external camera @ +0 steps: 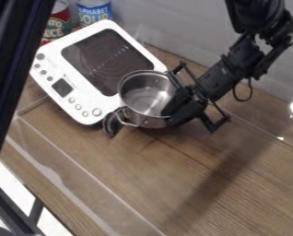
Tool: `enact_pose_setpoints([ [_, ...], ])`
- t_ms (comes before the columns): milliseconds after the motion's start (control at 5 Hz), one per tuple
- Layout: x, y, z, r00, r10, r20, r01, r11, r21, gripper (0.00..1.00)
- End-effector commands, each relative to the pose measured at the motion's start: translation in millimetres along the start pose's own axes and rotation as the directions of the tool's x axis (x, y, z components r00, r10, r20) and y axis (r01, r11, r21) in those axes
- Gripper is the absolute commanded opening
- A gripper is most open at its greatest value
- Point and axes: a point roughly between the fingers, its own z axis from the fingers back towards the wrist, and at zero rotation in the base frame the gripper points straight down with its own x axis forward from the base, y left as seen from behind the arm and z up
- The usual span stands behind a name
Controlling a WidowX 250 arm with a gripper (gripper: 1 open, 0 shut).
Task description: Put silver pot on the white and black stove top
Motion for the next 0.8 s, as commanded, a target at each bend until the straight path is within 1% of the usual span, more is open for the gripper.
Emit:
enact_pose_setpoints([
  [0,-13.3,24,14.8,0.997,0.055,0.058,-0.054,0.998,-0.019,0.0],
  [200,-13.1,27,12.7,0.997,0.059,0.05,-0.058,0.998,-0.022,0.0],
  [400,-10.8,28,7.7,0.997,0.063,0.038,-0.063,0.998,-0.018,0.0],
  [600,-7.9,27,2.4,0.997,0.067,0.026,-0.066,0.998,-0.01,1.0],
])
